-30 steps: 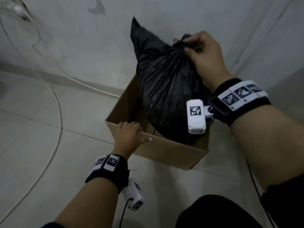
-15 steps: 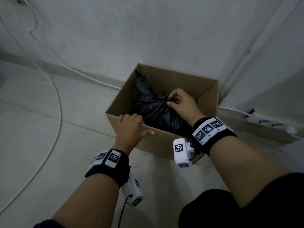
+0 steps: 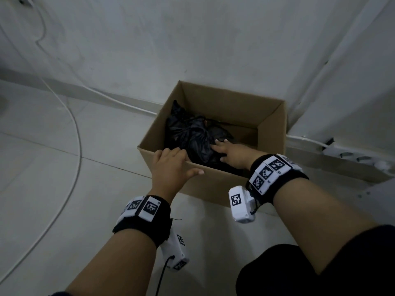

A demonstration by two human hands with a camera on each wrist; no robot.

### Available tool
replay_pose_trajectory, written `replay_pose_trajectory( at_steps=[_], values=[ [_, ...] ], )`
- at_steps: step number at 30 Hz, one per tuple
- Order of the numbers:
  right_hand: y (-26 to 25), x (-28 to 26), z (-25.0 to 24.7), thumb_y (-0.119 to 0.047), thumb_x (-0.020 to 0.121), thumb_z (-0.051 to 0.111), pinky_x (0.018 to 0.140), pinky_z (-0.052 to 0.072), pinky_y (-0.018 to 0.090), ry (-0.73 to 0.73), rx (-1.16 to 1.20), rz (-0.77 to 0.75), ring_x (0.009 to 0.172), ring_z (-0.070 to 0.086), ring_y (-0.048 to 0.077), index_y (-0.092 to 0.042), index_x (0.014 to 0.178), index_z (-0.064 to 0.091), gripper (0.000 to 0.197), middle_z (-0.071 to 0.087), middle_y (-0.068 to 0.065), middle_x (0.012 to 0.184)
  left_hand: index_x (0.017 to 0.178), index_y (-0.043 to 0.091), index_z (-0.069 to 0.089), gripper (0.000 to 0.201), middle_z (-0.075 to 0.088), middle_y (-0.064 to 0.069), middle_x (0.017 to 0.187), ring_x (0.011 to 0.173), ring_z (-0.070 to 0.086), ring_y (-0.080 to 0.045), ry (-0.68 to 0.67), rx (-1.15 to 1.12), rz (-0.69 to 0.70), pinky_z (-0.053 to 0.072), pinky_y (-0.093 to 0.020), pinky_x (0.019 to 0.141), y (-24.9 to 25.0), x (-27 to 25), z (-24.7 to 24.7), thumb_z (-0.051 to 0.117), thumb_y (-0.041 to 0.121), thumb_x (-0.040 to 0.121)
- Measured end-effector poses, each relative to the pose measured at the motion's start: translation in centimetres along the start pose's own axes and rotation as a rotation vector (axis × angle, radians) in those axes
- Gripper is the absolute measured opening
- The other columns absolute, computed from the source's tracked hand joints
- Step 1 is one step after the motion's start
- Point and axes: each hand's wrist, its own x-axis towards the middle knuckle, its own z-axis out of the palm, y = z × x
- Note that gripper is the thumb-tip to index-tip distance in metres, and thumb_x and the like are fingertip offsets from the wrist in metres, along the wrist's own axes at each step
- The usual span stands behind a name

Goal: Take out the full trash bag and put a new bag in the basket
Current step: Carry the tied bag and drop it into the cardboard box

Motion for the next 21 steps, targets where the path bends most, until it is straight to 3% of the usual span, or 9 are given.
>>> replay_pose_trajectory(
  at_steps=[4,7,10,12,13,15,17,21],
  values=[
    [0.9,1.0,-0.5,-0.009,0.103,0.037,0.117,0.020,0.043,-0.054,-0.057,0.054,0.149,-0.010,0.028,-0.024,0.154,0.001,0.064,-0.011,0.001,0.162,0.073,0.024,0.054,0.057,0.055,0.007,0.075,0.075,0.051,-0.020,0.029,-0.002,-0.001,0.029,-0.034,0.081,0.4,-0.5,0.3,0.046,0.080,0.066],
    [1.9,0.7,0.0,-0.013,0.102,0.041,0.117,0.021,0.040,0.011,0.038,0.036,0.149,-0.009,0.025,-0.026,0.154,0.005,0.065,-0.008,-0.002,0.162,0.074,0.024,0.053,0.056,0.053,0.006,0.077,0.075,0.050,-0.021,0.017,0.009,0.001,0.031,-0.036,0.084,0.4,-0.6,0.4,0.046,0.079,0.068],
    [2.1,-0.7,0.5,-0.018,0.100,0.047,0.117,0.017,0.034,0.079,0.243,0.010,0.150,-0.005,0.021,-0.029,0.153,0.015,0.062,0.001,-0.003,0.162,0.082,0.025,0.059,0.056,0.055,0.005,0.087,0.086,0.054,-0.022,-0.070,0.007,0.005,0.028,-0.041,0.101,0.5,-0.4,-0.2,0.044,0.078,0.072],
    [1.8,-2.3,0.7,-0.017,0.100,0.048,0.117,0.016,0.031,0.160,0.404,0.018,0.150,0.004,0.019,-0.029,0.149,0.031,0.054,0.013,-0.002,0.161,0.104,0.024,0.062,0.057,0.058,0.002,0.110,0.109,0.054,-0.024,-0.220,-0.018,0.011,0.017,-0.047,0.114,0.5,-0.2,-1.6,0.053,0.072,0.075],
    [1.6,-3.5,0.8,-0.015,0.099,0.049,0.116,0.019,0.030,0.220,0.470,0.037,0.149,0.011,0.020,-0.027,0.144,0.042,0.047,0.022,-0.001,0.159,0.121,0.024,0.057,0.063,0.052,0.000,0.129,0.125,0.047,-0.025,-0.353,-0.015,0.010,0.010,-0.051,0.118,0.7,-0.2,-2.6,0.061,0.067,0.075],
    [1.3,-6.4,0.5,-0.014,0.098,0.051,0.112,0.028,0.029,0.367,0.553,0.098,0.142,0.031,0.020,-0.023,0.130,0.059,0.035,0.039,0.001,0.151,0.146,0.028,0.032,0.087,0.021,-0.003,0.158,0.147,0.017,-0.028,-0.558,0.049,0.004,0.003,-0.058,0.117,1.3,0.2,-5.5,0.071,0.057,0.074],
    [0.9,-10.0,-0.5,-0.017,0.094,0.054,0.108,0.036,0.030,0.455,0.559,0.142,0.133,0.043,0.020,-0.024,0.125,0.061,0.033,0.049,0.001,0.142,0.152,0.033,0.016,0.097,0.000,-0.002,0.163,0.150,-0.002,-0.027,-0.575,0.127,0.040,0.002,-0.061,0.116,2.6,0.9,-9.1,0.072,0.054,0.075],
    [-0.1,-18.6,-4.7,-0.029,0.088,0.061,0.113,0.031,0.042,0.426,0.445,0.231,0.141,0.031,0.026,-0.030,0.140,0.045,0.055,0.035,0.006,0.152,0.154,0.034,0.009,0.093,-0.007,-0.002,0.164,0.150,-0.010,-0.026,-0.538,0.194,0.123,0.001,-0.059,0.117,6.7,2.2,-18.1,0.066,0.053,0.082]
  ],
)
